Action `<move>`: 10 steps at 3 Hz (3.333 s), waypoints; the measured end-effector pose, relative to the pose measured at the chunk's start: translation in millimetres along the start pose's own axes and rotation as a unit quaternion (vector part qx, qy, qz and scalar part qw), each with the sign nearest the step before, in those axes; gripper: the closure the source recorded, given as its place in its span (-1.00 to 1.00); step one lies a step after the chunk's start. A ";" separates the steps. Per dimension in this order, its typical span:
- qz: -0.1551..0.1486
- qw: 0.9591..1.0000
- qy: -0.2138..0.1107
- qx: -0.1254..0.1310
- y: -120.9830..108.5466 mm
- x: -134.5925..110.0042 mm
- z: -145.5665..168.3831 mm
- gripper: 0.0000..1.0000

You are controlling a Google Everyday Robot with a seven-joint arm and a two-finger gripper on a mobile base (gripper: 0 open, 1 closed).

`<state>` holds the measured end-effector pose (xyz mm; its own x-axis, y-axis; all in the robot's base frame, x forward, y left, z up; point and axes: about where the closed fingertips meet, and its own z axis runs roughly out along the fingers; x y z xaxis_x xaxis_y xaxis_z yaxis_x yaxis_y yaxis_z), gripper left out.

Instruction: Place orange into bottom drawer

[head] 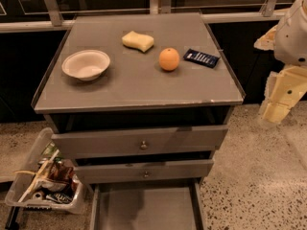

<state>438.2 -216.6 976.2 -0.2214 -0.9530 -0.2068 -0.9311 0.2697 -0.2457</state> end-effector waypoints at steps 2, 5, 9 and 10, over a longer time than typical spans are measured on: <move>-0.011 0.999 -0.036 0.002 -7.8 -16.2 0.3 -1.00; 0.018 0.969 -0.245 -0.006 -70.9 -68.8 30.9 -1.00; 0.051 0.946 -0.319 0.036 -120.9 -108.7 85.3 -1.00; 0.065 0.938 -0.337 0.044 -137.6 -115.5 105.8 -1.00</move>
Offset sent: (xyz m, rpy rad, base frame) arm 0.0267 0.0314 0.0067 0.1495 -0.0386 0.0938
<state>622.5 -129.0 933.7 -0.0701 -0.6164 -0.7843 -0.8749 0.4157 -0.2485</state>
